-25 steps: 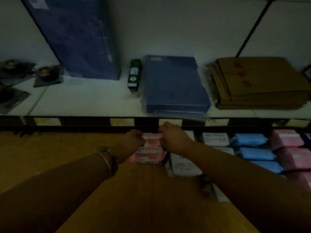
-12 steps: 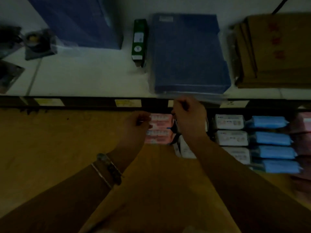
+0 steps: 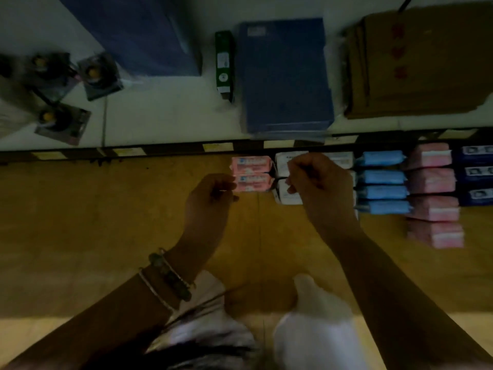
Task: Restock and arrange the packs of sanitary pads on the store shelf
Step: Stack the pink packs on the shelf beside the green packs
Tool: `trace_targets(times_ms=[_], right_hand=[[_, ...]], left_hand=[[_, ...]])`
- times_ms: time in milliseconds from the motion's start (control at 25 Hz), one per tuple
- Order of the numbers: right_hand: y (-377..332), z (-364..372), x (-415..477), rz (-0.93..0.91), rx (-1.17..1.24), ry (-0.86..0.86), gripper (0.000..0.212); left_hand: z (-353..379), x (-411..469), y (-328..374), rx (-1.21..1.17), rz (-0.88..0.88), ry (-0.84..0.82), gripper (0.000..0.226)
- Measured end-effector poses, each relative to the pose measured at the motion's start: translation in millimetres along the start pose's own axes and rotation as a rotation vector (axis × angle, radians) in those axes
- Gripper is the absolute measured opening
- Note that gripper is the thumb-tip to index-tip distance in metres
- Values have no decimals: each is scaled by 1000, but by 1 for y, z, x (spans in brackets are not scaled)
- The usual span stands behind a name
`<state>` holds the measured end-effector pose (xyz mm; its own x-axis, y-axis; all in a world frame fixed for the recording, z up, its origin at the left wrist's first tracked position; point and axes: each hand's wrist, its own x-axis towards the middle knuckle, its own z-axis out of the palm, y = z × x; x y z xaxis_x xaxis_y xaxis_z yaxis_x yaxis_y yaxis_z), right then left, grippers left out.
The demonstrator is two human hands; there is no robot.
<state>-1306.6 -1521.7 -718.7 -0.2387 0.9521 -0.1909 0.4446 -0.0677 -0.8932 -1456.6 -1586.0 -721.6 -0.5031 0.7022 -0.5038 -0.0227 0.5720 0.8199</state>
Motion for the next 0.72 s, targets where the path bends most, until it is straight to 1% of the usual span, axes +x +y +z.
trace_targets(times_ms=[120,200,320,400,520,600,720], right_hand=[[-65,-34,-21,42,162,38,24],[-110,-57,-37,45,191,52,27],[-166,-85,-58,14,120,50,25],[-209,-110,-70,27,150,86,27],[-265,-151,-91,34,175,115,15],[-295,-174,-103,-11,191,103,12],[-339,-208,-115,-115,223,54,12]], left_hand=[[-17,-46,51,8,13,11,34],[-28,-77,88,-29,15,9,31],[-36,-117,144,-75,26,42,23],[-42,-145,186,-99,50,68,23],[-52,-195,240,-99,155,71,23],[-59,-225,268,-113,211,65,23],[-66,-262,309,-212,273,43,26]])
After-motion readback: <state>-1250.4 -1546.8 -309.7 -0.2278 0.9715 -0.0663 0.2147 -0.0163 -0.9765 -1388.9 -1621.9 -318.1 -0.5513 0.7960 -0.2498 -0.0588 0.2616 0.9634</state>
